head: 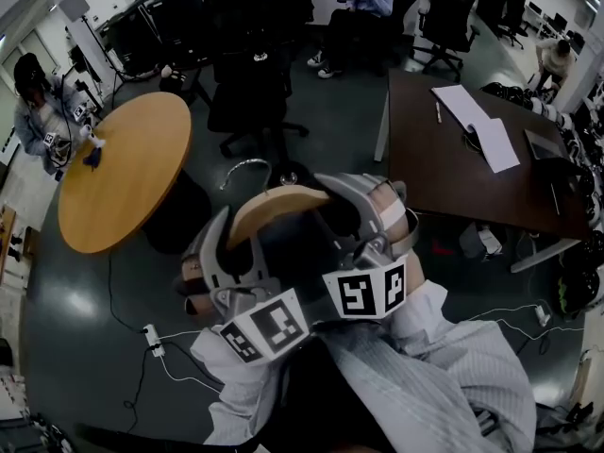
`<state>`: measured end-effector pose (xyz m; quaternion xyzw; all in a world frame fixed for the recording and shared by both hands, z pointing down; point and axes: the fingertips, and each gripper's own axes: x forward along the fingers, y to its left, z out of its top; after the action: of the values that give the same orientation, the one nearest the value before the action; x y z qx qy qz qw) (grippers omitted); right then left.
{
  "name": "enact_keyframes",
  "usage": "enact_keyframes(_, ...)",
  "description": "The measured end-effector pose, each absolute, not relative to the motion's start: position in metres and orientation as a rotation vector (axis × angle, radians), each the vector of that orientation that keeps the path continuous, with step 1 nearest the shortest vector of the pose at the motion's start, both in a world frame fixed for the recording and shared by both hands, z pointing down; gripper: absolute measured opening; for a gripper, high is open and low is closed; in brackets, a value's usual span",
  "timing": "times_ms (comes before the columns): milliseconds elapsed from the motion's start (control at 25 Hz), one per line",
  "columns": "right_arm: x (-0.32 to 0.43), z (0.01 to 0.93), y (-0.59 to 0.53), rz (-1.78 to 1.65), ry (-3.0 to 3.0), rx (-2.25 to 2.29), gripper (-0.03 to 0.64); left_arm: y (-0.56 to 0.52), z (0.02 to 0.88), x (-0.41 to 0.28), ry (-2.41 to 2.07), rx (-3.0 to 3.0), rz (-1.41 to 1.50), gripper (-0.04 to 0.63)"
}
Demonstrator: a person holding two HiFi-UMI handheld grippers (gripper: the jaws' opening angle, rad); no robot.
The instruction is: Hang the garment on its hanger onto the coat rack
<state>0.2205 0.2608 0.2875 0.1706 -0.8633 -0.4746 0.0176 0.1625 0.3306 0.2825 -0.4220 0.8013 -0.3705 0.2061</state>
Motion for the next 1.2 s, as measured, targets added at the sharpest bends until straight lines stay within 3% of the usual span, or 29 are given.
enact_keyframes(480, 0.161, 0.301, 0.237, -1.405, -2.645, 0.577, 0.074, 0.303, 0.296, 0.099, 2.199, -1.257, -1.044, 0.074)
enact_keyframes(1200, -0.026, 0.293, 0.046, -1.371, -2.657, 0.536, 0.074, 0.113, 0.287, -0.088, 2.217, -1.276, -1.077, 0.074)
